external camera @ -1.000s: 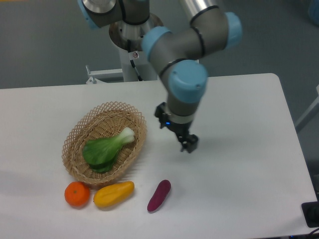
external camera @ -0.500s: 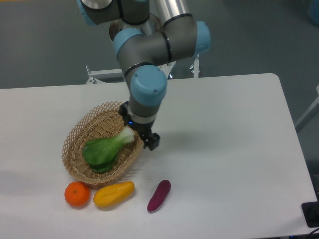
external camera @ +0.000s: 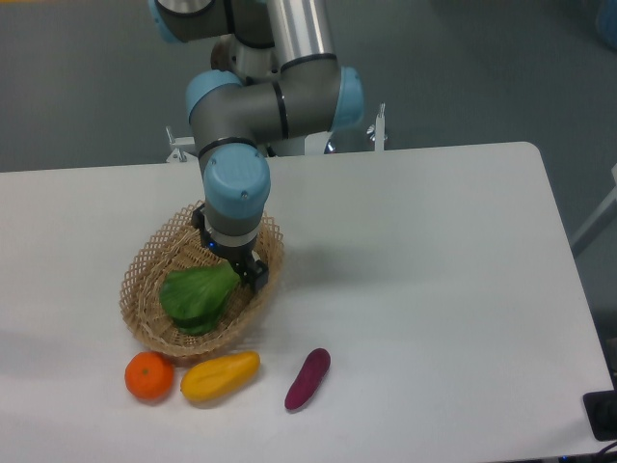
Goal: Pick up the green vegetable from the basket
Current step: 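Lower the gripper onto the bok choy stem and close it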
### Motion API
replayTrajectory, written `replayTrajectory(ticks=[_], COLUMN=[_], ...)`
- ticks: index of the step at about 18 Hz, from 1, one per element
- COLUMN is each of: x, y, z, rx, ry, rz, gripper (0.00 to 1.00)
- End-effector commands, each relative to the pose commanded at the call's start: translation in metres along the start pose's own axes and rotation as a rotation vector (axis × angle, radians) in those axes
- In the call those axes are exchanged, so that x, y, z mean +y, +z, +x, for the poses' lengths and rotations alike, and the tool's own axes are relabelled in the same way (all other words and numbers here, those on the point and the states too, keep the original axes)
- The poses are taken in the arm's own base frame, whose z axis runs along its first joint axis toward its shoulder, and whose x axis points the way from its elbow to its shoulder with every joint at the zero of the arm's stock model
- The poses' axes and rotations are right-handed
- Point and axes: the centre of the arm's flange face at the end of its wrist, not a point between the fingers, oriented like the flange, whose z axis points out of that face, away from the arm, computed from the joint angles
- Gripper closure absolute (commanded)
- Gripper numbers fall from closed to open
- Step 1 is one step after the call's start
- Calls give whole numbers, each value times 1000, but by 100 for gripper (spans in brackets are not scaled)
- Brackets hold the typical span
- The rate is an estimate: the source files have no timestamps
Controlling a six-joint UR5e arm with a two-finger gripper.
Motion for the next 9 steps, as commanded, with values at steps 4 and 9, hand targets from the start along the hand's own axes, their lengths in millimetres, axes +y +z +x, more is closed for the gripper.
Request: replayTrajectory(ticks=[4,9], x=[-3,-7], y=[17,29], z=[-8,-8], rx=[3,4], ry=[-2,7], rz=[-7,-11], gripper=[0,0])
